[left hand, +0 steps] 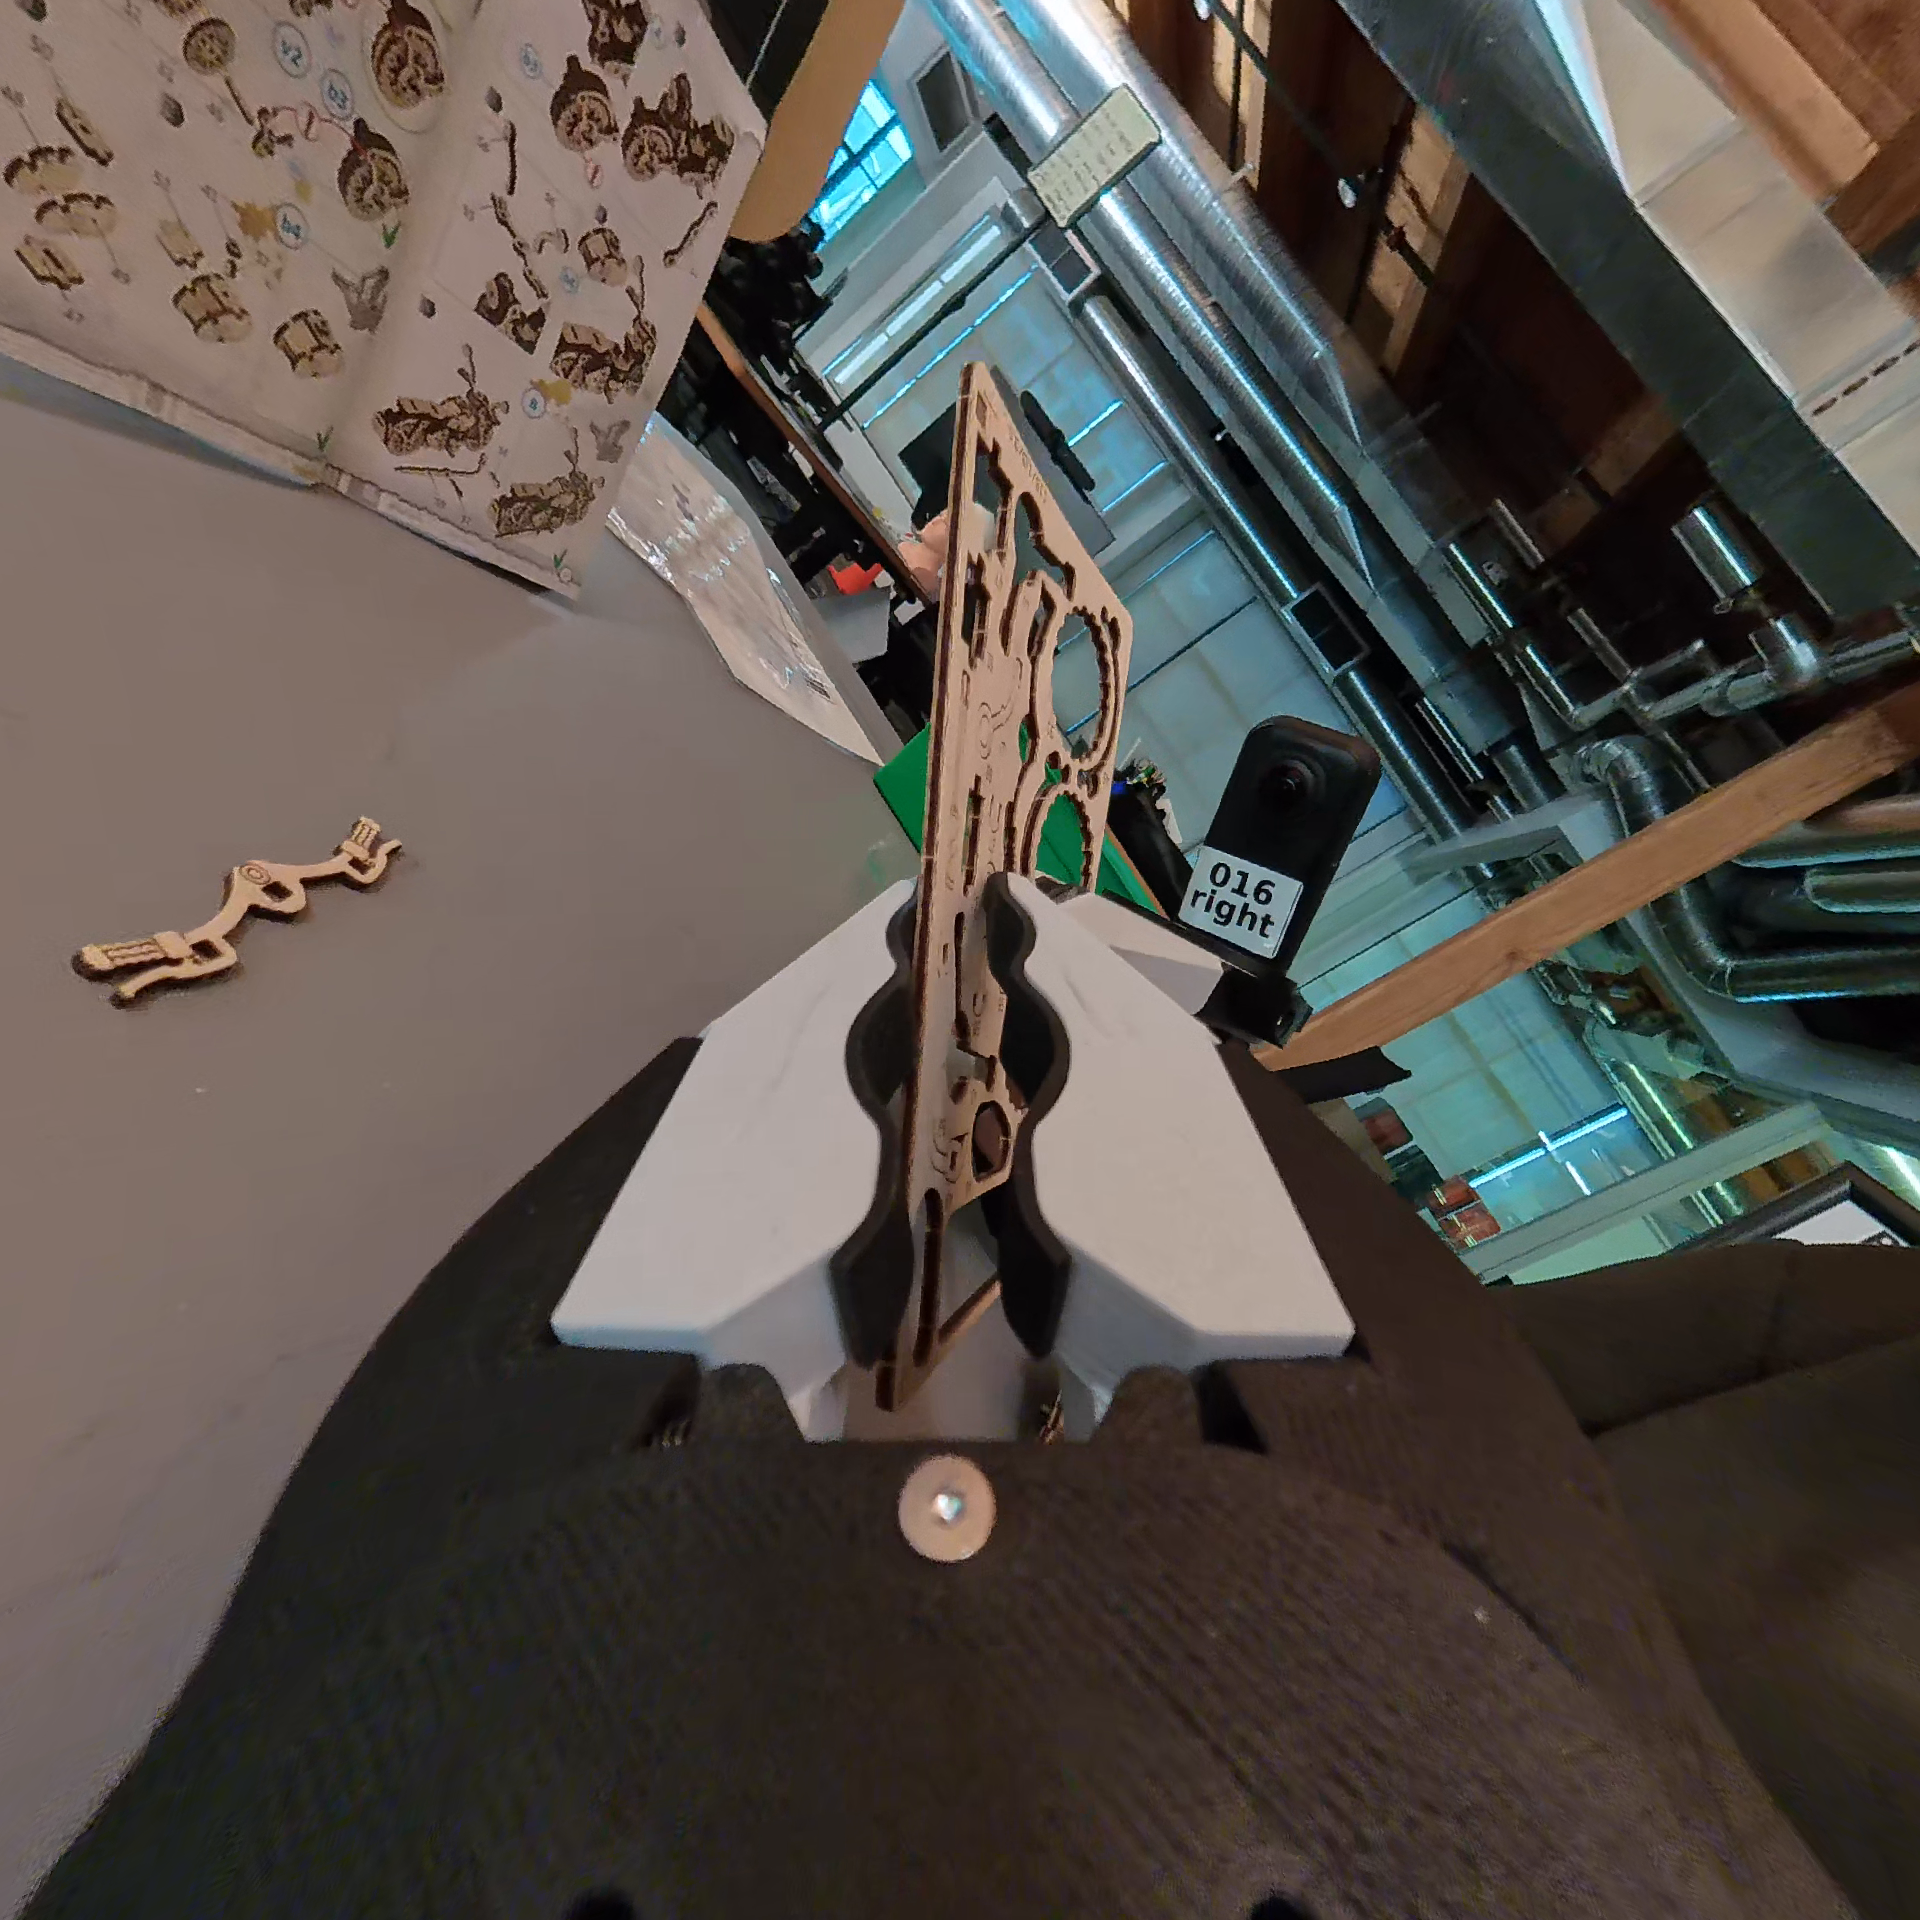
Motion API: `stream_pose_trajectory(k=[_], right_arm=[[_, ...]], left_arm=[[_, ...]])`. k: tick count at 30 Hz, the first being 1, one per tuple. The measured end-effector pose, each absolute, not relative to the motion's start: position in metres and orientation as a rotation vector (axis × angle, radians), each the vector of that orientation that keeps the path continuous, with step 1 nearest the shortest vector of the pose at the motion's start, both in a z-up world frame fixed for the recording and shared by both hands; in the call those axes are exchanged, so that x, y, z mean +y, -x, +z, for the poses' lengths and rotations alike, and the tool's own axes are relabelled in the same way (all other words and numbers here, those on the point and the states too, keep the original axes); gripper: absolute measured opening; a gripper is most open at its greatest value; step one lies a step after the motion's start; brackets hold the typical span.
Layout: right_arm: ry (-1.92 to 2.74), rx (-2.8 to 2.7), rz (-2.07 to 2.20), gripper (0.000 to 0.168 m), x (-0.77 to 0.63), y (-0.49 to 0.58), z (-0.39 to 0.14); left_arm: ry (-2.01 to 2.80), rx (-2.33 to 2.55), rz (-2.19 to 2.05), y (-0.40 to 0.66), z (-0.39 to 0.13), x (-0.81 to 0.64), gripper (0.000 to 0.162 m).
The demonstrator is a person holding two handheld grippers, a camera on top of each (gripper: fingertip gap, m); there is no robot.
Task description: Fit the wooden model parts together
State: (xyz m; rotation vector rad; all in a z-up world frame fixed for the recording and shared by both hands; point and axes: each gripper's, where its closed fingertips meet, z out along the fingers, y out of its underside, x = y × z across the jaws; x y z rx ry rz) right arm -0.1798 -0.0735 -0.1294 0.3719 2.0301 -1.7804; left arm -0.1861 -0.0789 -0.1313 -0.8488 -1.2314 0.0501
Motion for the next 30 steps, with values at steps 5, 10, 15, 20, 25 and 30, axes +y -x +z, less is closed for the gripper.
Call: stream_pose_trajectory(k=[5,10,15,20,25,30], right_arm=[[-0.364,2.059,-1.784,0.003,-0.075,0.178,-0.133],[-0.349,2.020,-1.796,0.003,-0.075,0.176,-0.128],[-0.406,1.875,-1.777,0.002,-0.073,0.178,-0.121],[-0.460,1.833,-1.768,0.002,-0.071,0.185,-0.122],[-0.488,1.759,-1.729,0.005,-0.069,0.190,-0.123],[-0.463,1.701,-1.668,0.015,-0.069,0.186,-0.123]], left_arm=[[0.859,-1.261,0.040,0.186,-0.136,-0.081,0.007],[0.868,-1.227,0.060,0.184,-0.132,-0.082,0.007],[0.857,-1.193,0.060,0.184,-0.126,-0.079,0.013],[0.809,-1.200,-0.045,0.185,-0.132,-0.074,0.026],[0.836,-1.145,-0.037,0.181,-0.125,-0.070,0.002],[0.850,-1.104,0.003,0.178,-0.119,-0.071,0.000]])
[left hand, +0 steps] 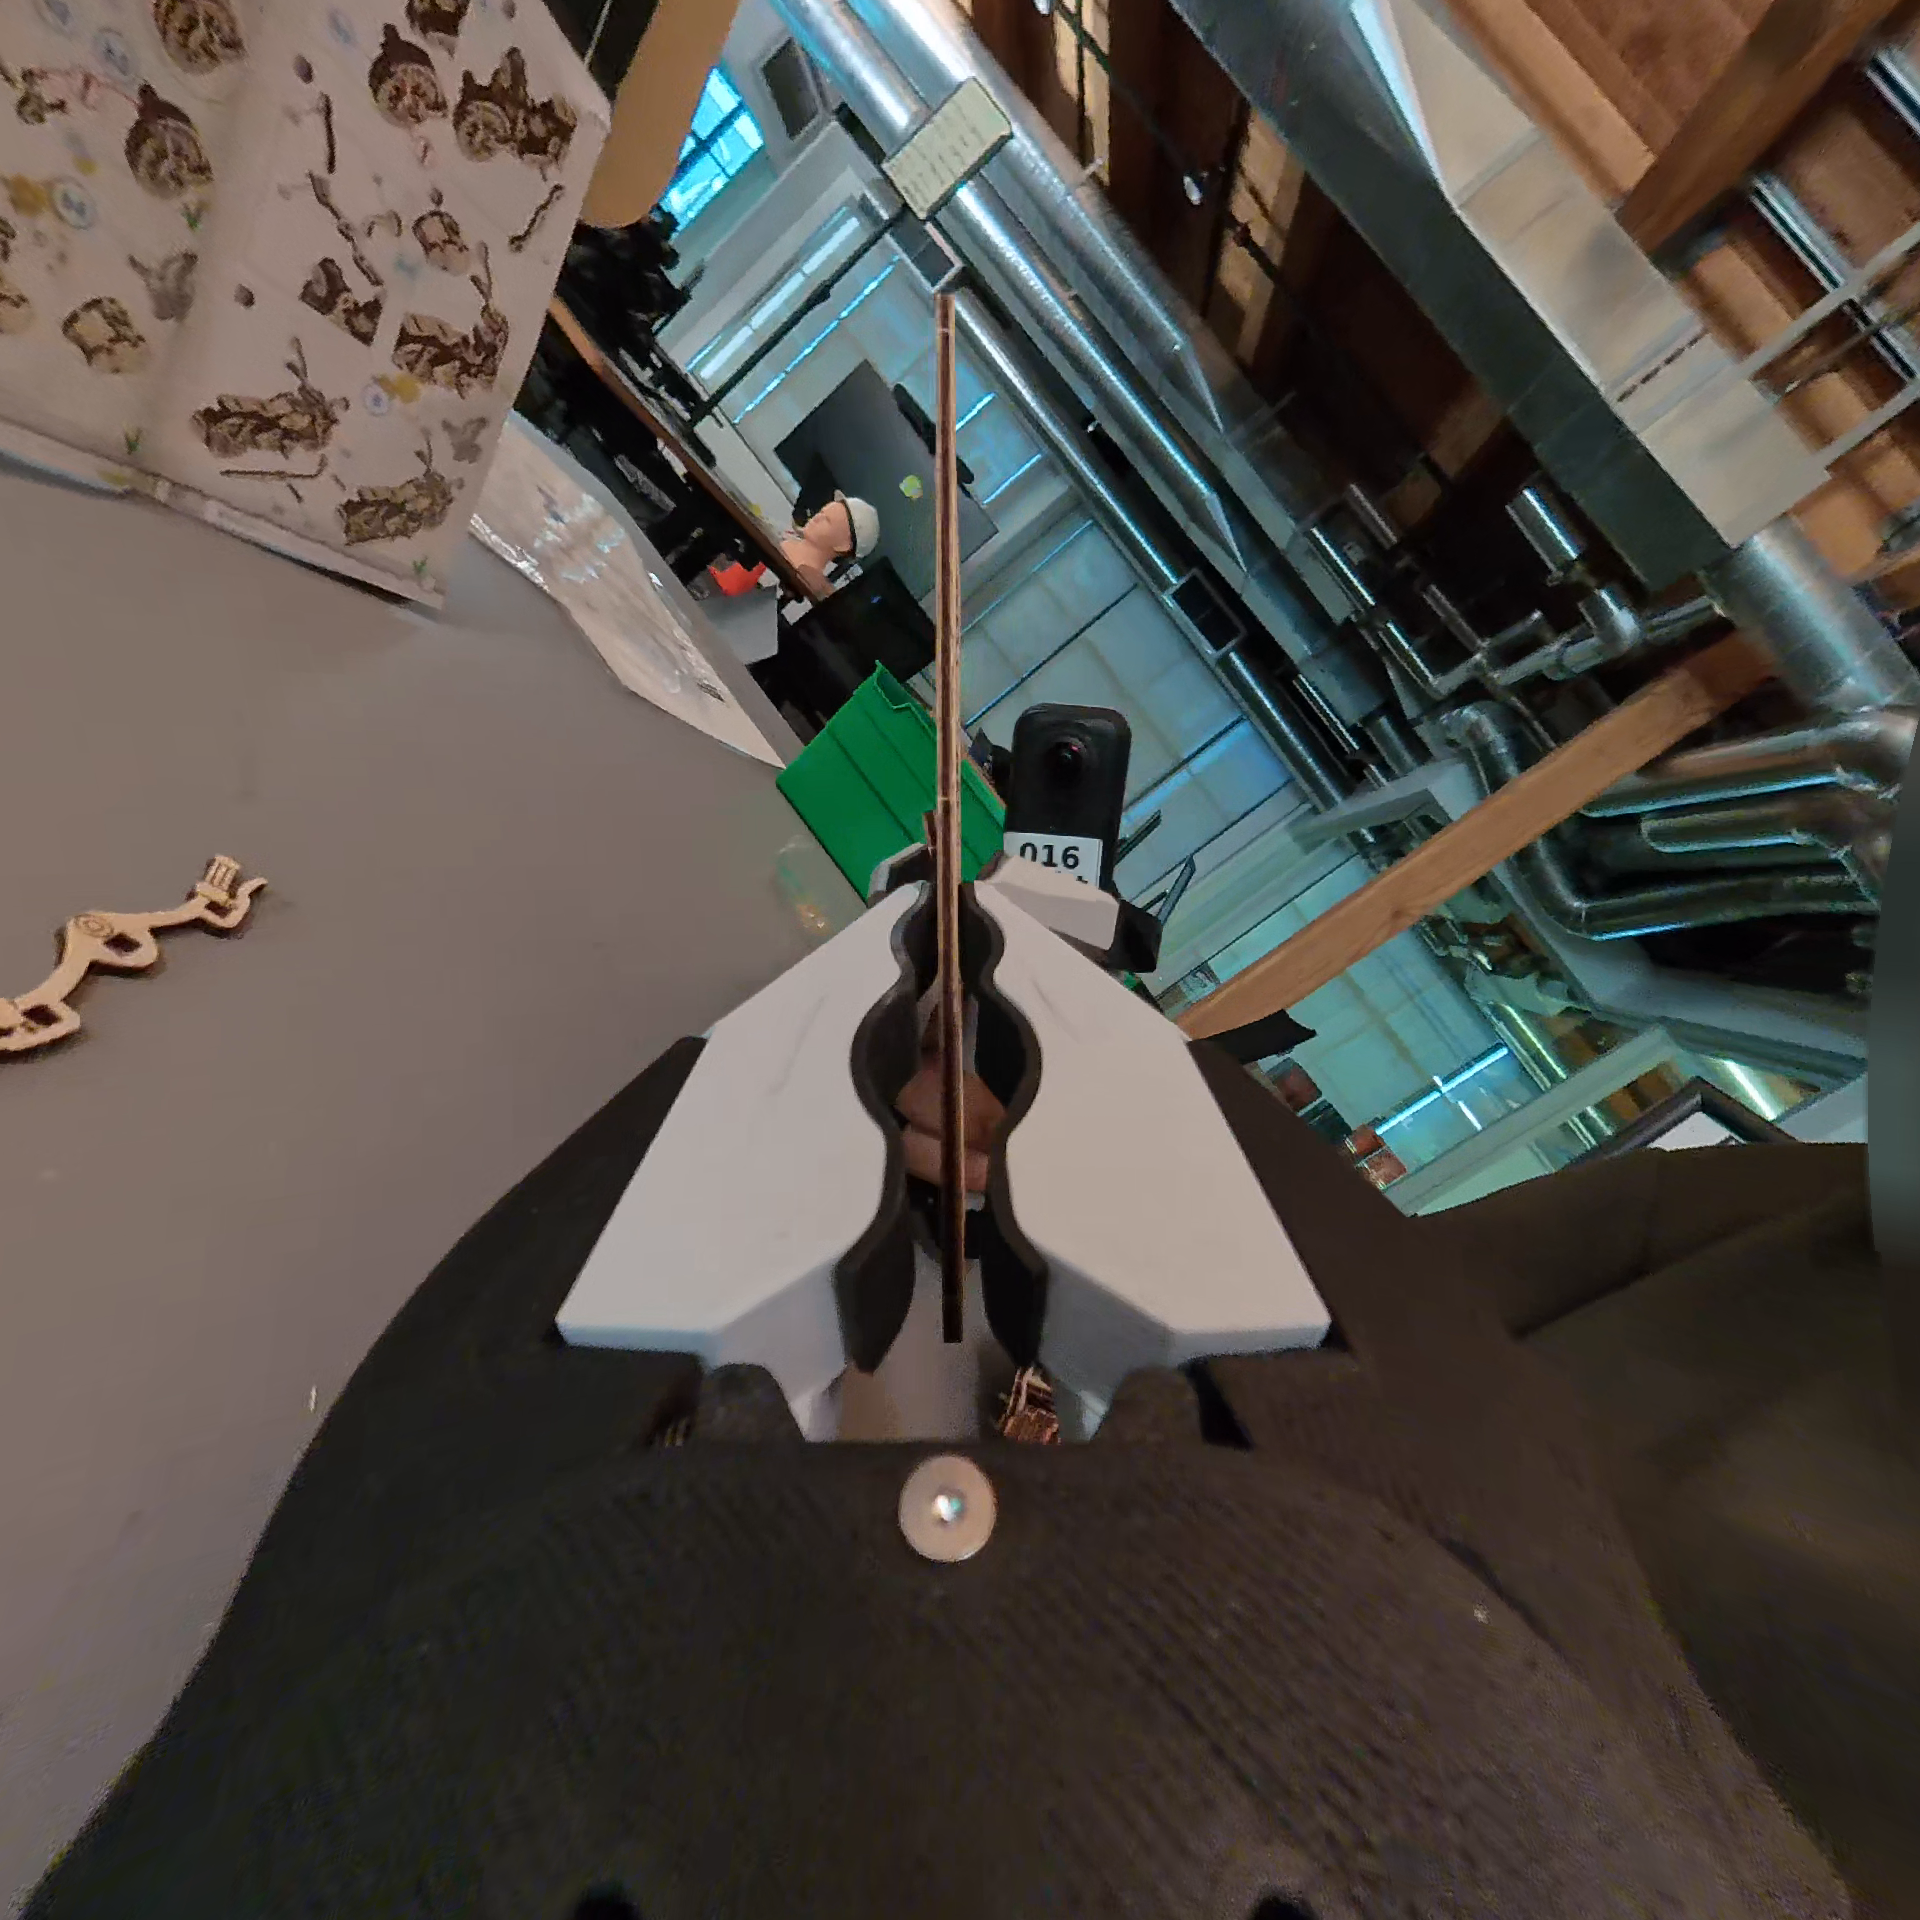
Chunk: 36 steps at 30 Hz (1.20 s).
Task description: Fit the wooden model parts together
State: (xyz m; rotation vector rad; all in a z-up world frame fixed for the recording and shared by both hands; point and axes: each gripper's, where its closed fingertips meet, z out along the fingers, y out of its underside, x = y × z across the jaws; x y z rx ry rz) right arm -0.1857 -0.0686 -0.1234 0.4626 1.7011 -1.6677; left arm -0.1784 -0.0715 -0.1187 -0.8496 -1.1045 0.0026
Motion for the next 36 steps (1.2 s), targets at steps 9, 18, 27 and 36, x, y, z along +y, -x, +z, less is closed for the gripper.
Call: stream_pose_trajectory(k=[9,18,27,36], right_arm=[[-0.451,1.783,-1.631,0.012,-0.069,0.185,-0.132],[-0.523,1.949,-1.620,0.026,-0.069,0.194,-0.147],[-0.499,1.861,-1.665,0.024,-0.068,0.193,-0.136],[-0.455,1.847,-1.716,0.026,-0.066,0.194,-0.129]], left_arm=[[0.885,-1.126,0.075,0.180,-0.120,-0.076,0.000],[1.012,-1.177,0.258,0.183,-0.127,-0.071,0.000],[0.994,-1.143,0.235,0.182,-0.120,-0.072,0.000],[0.936,-1.136,0.175,0.181,-0.120,-0.074,0.000]])
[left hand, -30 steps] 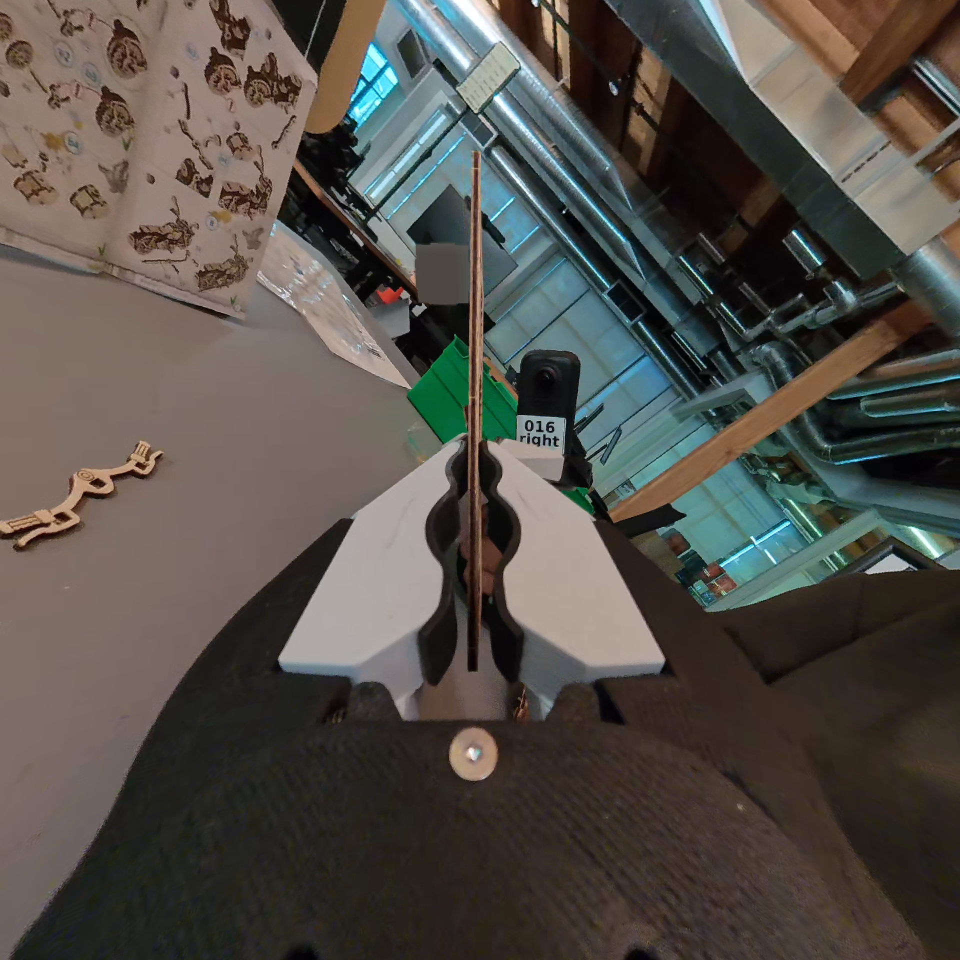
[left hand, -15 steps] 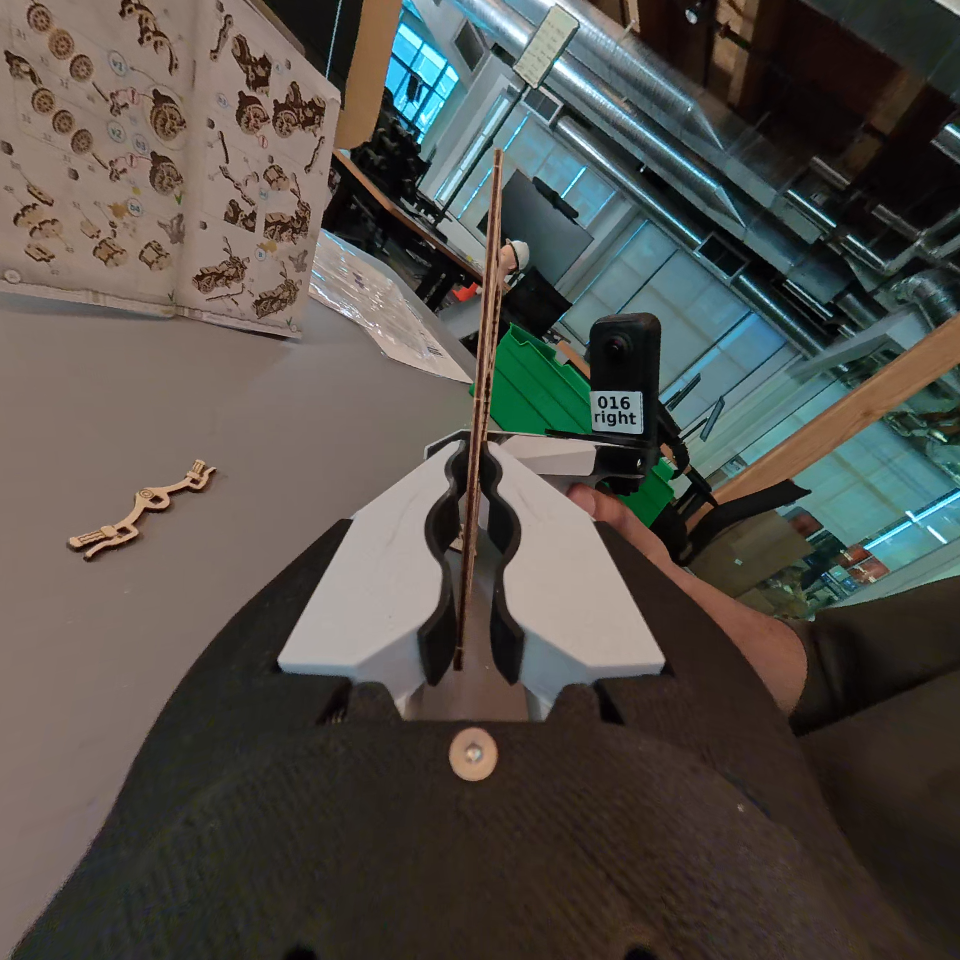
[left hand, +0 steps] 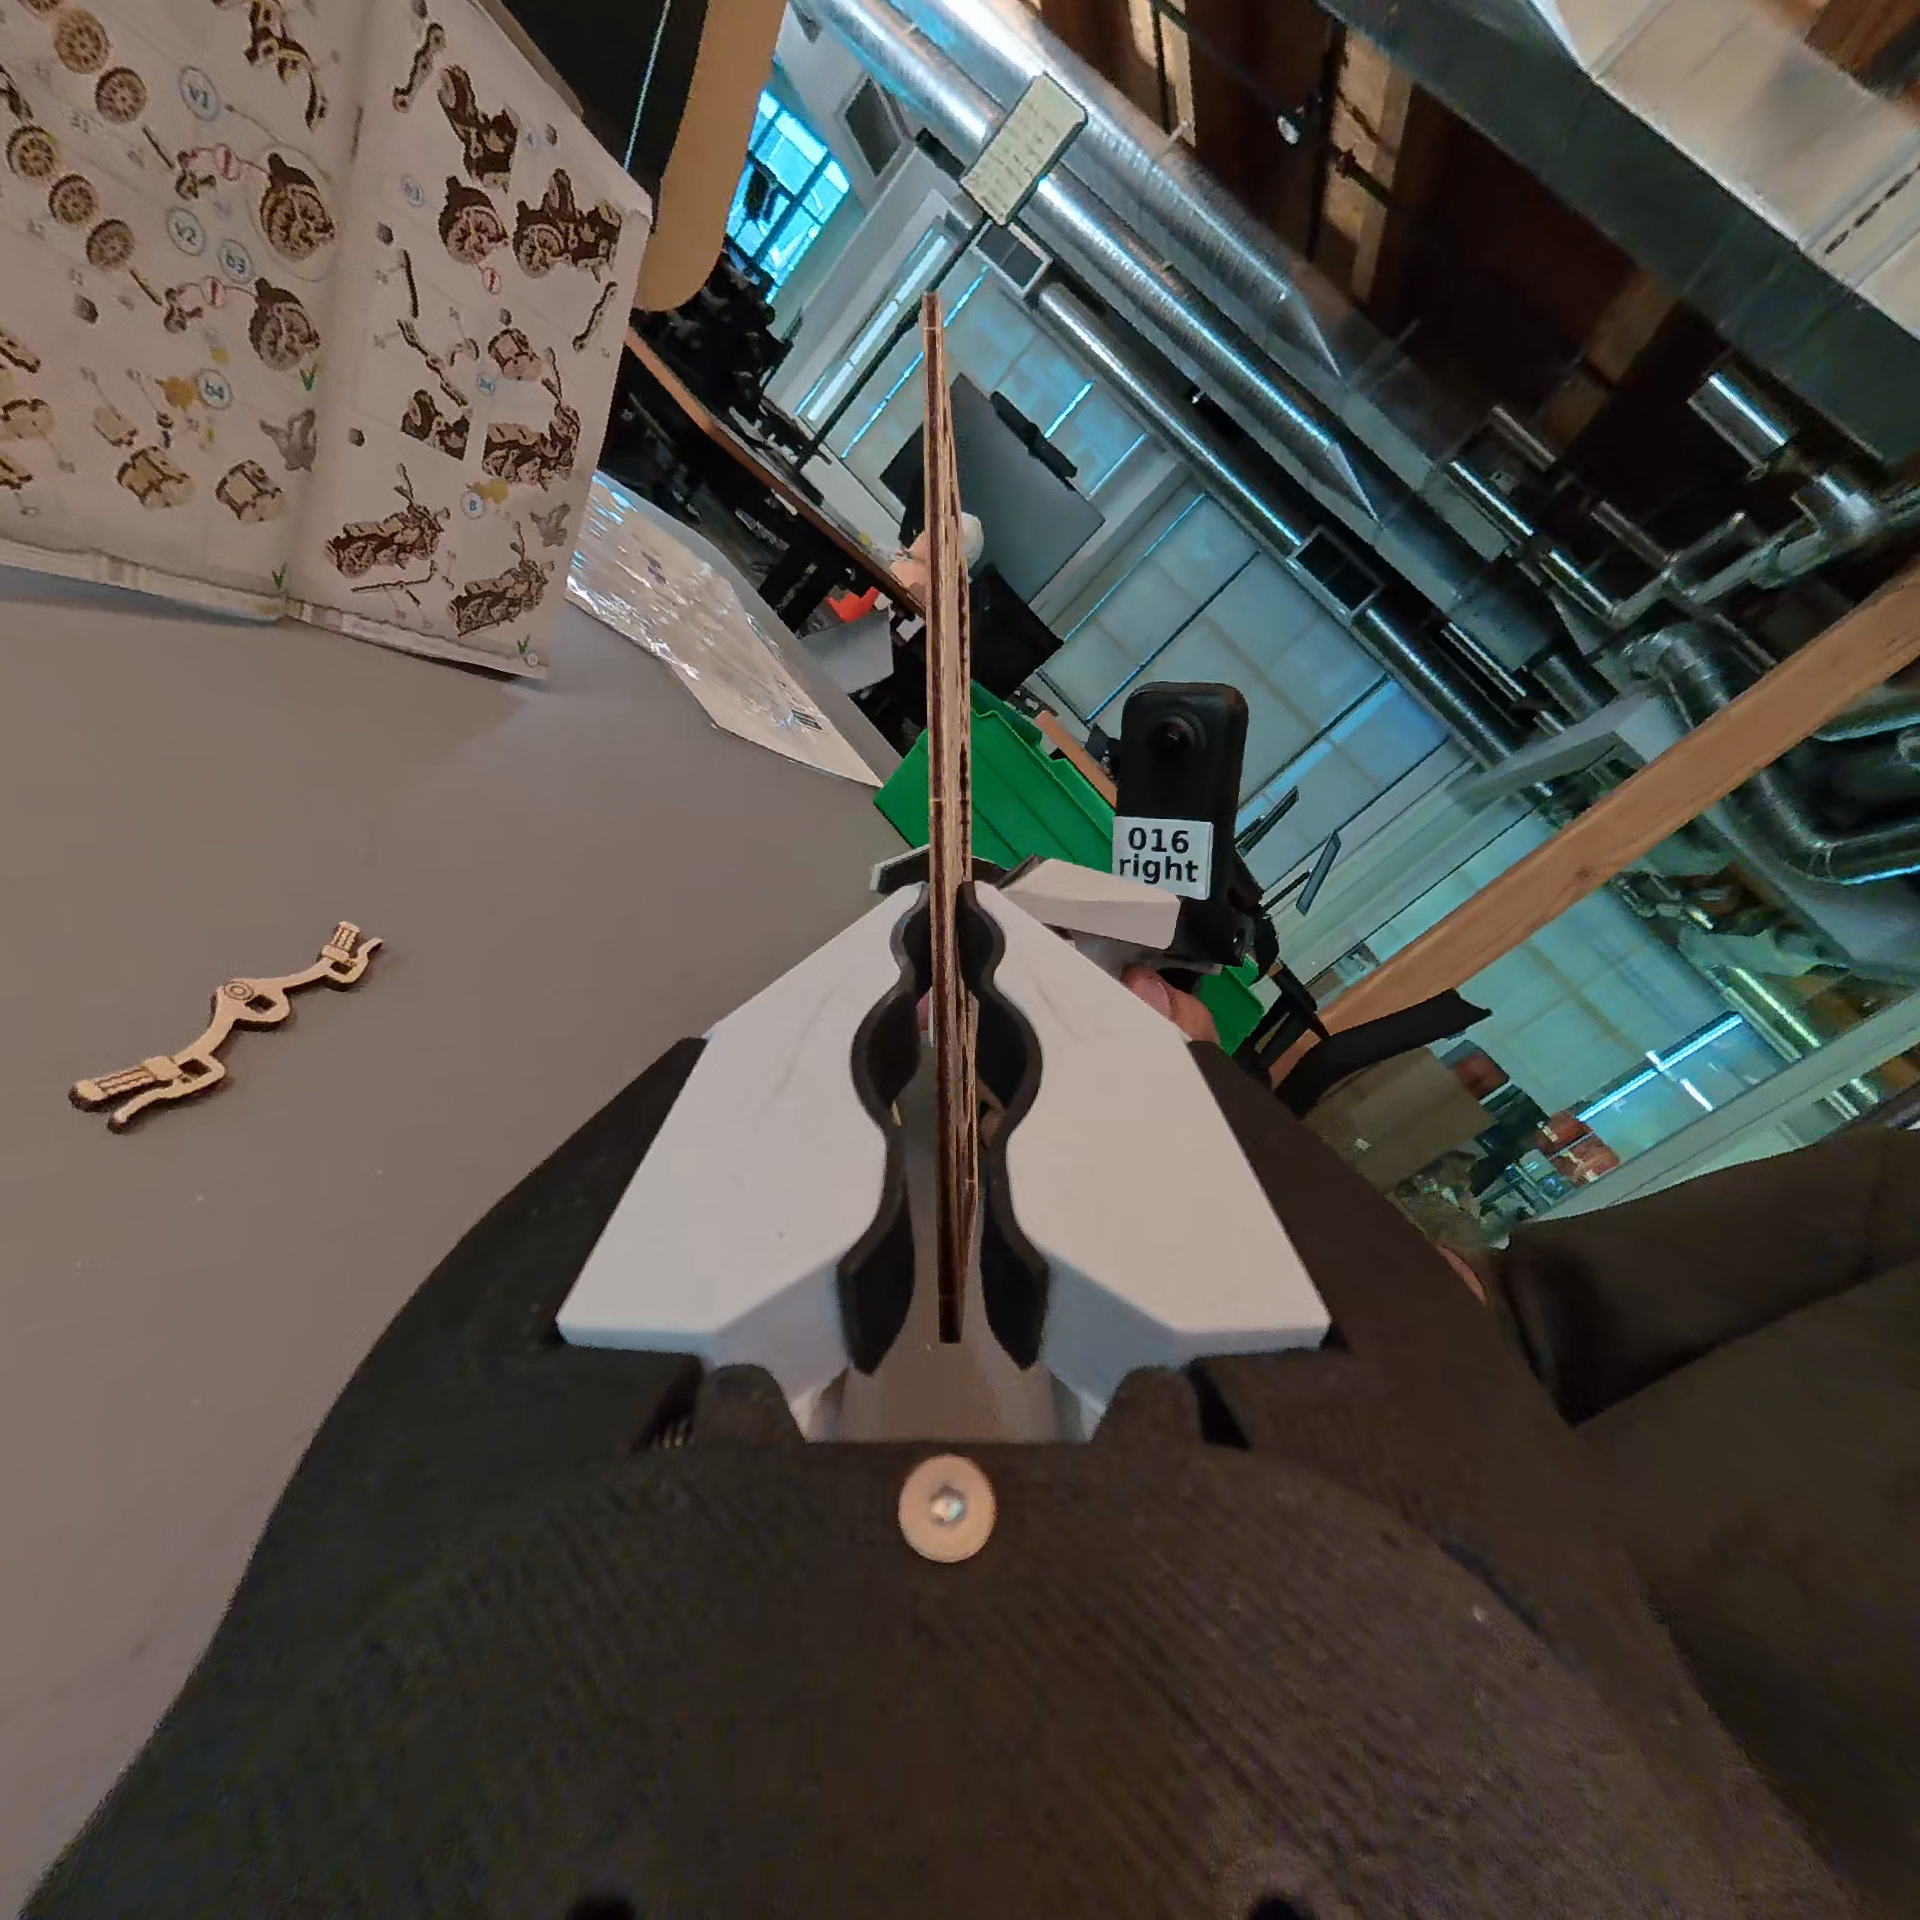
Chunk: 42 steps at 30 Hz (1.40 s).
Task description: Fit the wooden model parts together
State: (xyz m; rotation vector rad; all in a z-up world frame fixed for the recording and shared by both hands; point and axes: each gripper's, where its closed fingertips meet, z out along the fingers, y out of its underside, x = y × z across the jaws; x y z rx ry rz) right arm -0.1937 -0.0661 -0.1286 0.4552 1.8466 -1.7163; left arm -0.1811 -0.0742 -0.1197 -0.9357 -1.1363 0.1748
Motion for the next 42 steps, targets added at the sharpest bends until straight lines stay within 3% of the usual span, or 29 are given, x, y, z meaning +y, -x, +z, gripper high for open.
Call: stream_pose_trajectory(k=[4,10,12,18,33,42], right_arm=[[-0.446,1.808,-1.723,0.024,-0.065,0.192,-0.124],[-0.397,1.774,-1.699,0.001,-0.064,0.186,-0.120],[-0.386,1.806,-1.697,0.001,-0.065,0.185,-0.122],[-0.342,1.890,-1.732,0.001,-0.066,0.183,-0.124],[0.003,2.402,-1.931,0.003,-0.072,0.173,-0.133],[-0.200,2.128,-1.893,0.001,-0.070,0.177,-0.125]], left_arm=[[0.894,-1.124,0.127,0.180,-0.118,-0.075,0.000],[0.888,-1.147,0.099,0.181,-0.124,-0.077,0.011],[0.875,-1.155,0.096,0.182,-0.124,-0.079,0.018],[0.881,-1.201,0.106,0.184,-0.130,-0.084,0.015],[0.920,-1.341,0.135,0.187,-0.150,-0.095,0.029],[0.872,-1.284,0.123,0.188,-0.141,-0.095,0.031]])
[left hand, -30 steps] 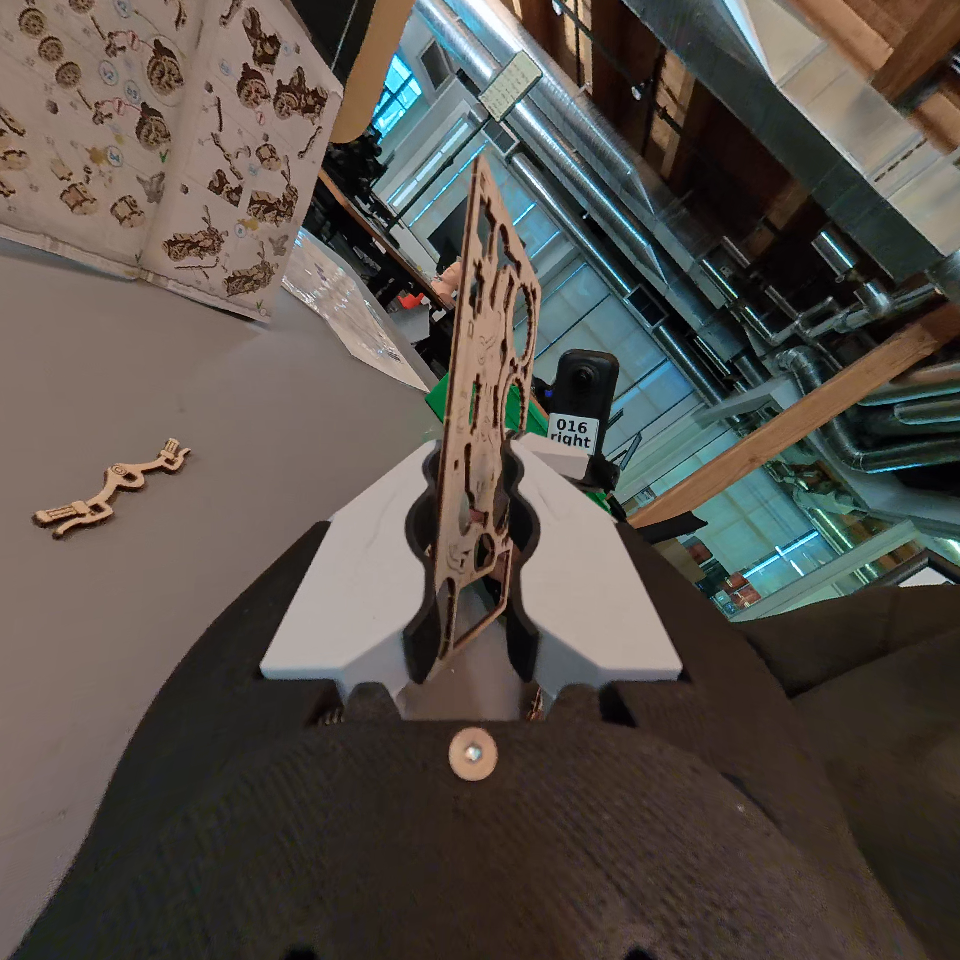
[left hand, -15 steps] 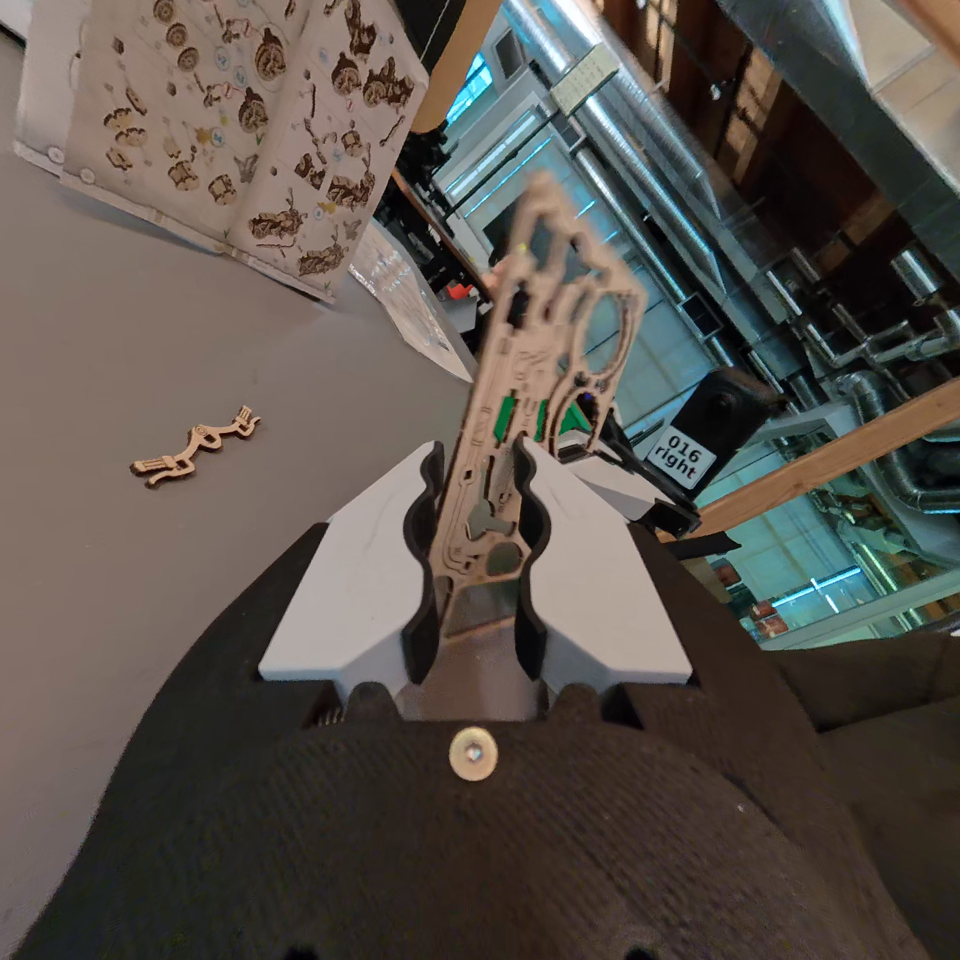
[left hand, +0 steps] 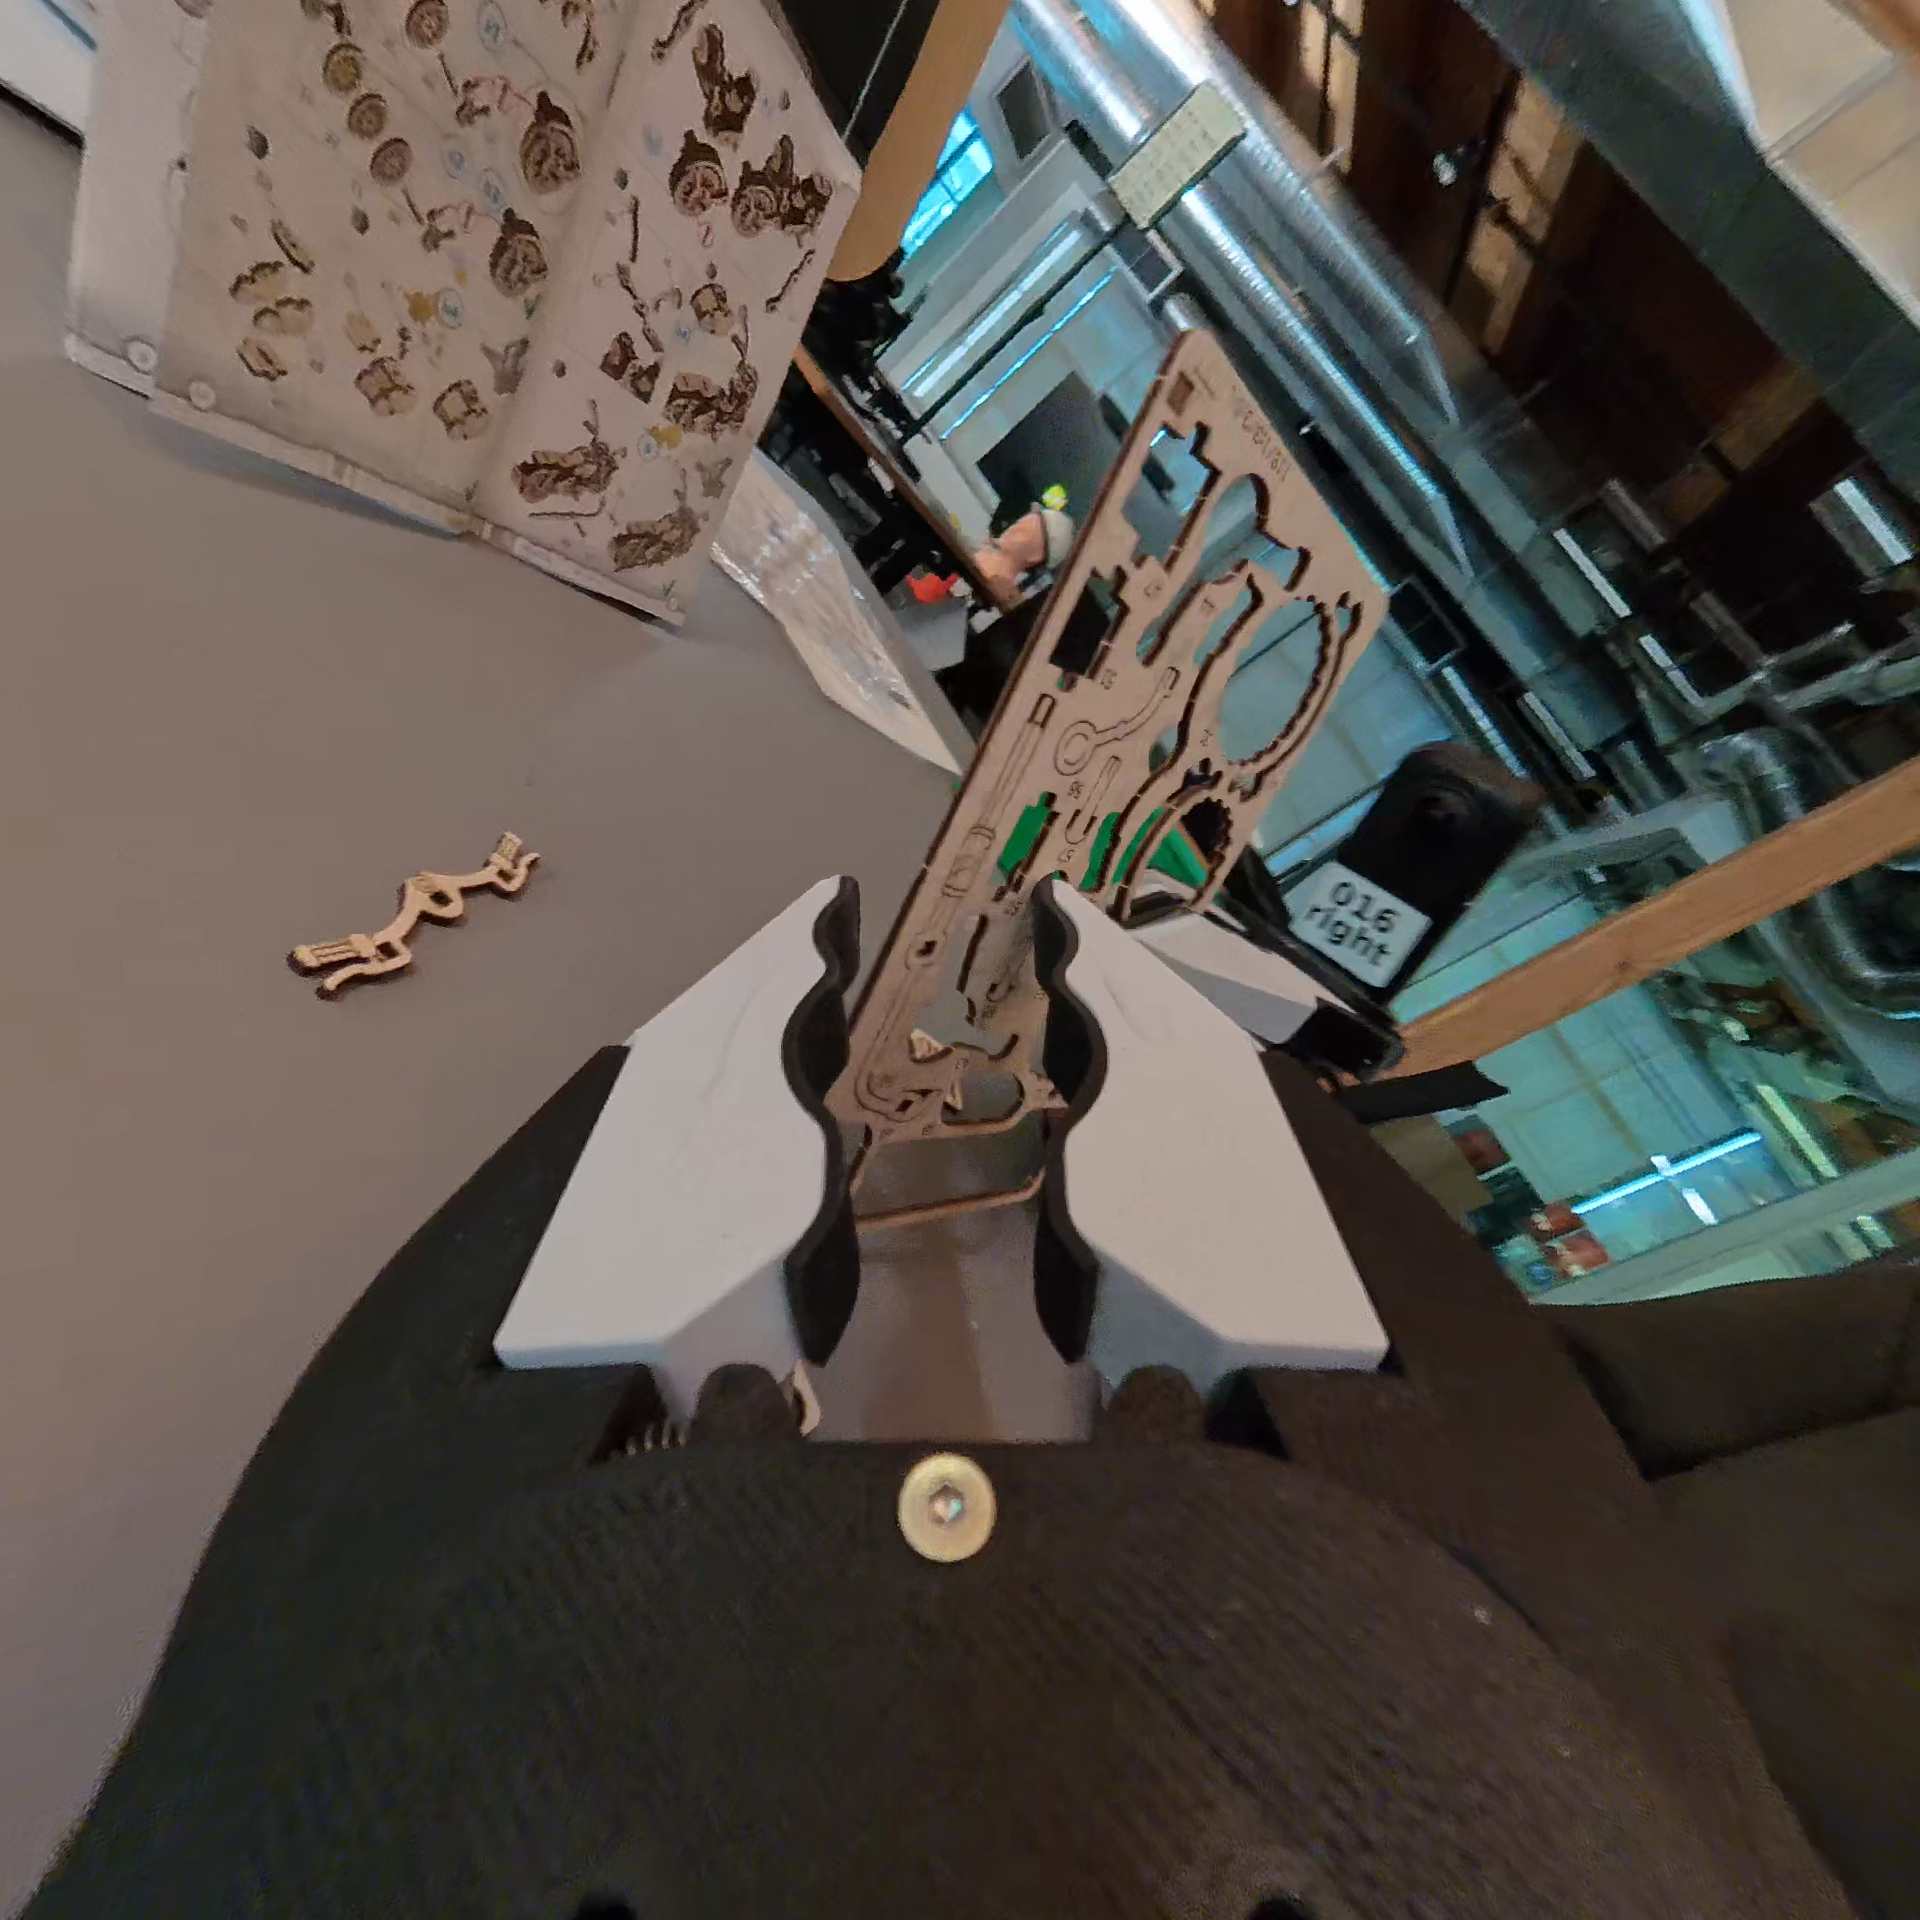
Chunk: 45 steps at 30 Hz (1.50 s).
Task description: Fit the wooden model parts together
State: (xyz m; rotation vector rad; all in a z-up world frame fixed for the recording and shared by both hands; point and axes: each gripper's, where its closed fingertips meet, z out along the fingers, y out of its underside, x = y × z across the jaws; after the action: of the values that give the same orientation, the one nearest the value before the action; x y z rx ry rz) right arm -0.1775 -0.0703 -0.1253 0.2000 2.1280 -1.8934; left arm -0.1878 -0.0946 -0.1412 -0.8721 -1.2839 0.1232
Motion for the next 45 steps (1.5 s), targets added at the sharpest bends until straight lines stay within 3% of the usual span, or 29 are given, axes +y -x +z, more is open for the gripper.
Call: stream_pose_trajectory(k=[2,5,12,16,24,30,33,40,45], right_arm=[[-0.251,2.039,-1.871,0.000,-0.069,0.180,-0.122],[-0.311,1.930,-1.841,0.001,-0.067,0.184,-0.119],[-0.346,1.792,-1.795,0.004,-0.064,0.185,-0.114],[-0.350,1.720,-1.769,0.002,-0.063,0.184,-0.111],[-0.438,1.526,-1.782,0.032,-0.054,0.200,-0.098],[-0.407,1.730,-1.724,0.032,-0.065,0.188,-0.116],[-0.380,1.896,-1.728,0.016,-0.070,0.180,-0.129],[-0.434,1.771,-1.681,0.025,-0.069,0.181,-0.126],[-0.465,1.801,-1.652,0.021,-0.069,0.186,-0.131]], left_arm=[[0.837,-1.265,0.070,0.187,-0.139,-0.094,0.033],[0.817,-1.223,0.037,0.185,-0.133,-0.093,0.018],[0.794,-1.114,0.003,0.178,-0.117,-0.090,0.002],[0.783,-1.058,-0.019,0.174,-0.109,-0.088,0.000],[0.735,-1.002,-0.014,0.170,-0.098,-0.093,0.000],[0.757,-1.035,0.078,0.173,-0.101,-0.097,0.000],[0.803,-1.041,0.150,0.173,-0.101,-0.093,0.000],[0.909,-1.036,0.285,0.173,-0.100,-0.085,0.000],[0.964,-1.036,0.331,0.173,-0.102,-0.080,0.000]])
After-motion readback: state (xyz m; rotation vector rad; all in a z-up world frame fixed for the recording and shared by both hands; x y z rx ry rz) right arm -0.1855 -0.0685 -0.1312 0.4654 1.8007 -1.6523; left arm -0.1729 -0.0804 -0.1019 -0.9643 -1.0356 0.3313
